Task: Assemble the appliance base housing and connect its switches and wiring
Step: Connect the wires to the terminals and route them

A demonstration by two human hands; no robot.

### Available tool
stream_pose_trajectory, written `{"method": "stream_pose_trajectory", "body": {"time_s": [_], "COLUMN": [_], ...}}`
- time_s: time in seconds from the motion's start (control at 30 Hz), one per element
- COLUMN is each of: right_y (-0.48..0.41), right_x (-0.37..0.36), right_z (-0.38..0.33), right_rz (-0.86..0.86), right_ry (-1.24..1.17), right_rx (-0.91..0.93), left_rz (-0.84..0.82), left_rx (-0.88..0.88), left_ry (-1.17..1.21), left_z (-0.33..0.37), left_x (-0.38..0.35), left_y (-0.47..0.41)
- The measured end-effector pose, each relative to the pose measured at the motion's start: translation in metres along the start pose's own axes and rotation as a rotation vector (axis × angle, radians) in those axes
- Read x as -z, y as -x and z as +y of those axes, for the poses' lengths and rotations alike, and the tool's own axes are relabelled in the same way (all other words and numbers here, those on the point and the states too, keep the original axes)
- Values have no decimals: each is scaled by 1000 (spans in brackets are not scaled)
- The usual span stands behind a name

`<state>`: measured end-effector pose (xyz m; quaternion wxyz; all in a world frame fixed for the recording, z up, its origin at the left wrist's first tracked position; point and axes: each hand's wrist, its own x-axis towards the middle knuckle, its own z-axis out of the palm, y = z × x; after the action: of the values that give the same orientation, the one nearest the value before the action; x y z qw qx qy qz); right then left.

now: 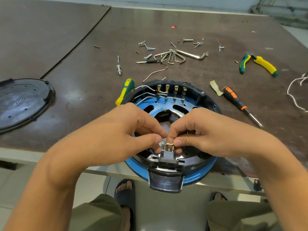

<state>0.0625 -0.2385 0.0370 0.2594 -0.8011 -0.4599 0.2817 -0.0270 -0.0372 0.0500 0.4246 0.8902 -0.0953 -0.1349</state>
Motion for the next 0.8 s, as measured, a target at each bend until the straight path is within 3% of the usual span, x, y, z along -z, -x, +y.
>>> {"method": "stream_pose_trajectory", "body": {"time_s": [0.2,0.4,0.63,0.8], "right_y": [0,2,3,4], "right_x": [0,-3,-3,-2], "right_z": [2,7,9,9], "right_rz": [-2,31,63,63], "right_ry": [31,43,35,32], "right_rx": [14,16,38,31], "left_rz": [230,-39,-39,1], "left_rx": [-131,-38,-50,-78], "left_ry": [-29,-259,-347,-184], "left_z": [-3,-10,-16,-19], "left_x": [4,1,-8,-3], "left_y": [6,4,1,-4]}}
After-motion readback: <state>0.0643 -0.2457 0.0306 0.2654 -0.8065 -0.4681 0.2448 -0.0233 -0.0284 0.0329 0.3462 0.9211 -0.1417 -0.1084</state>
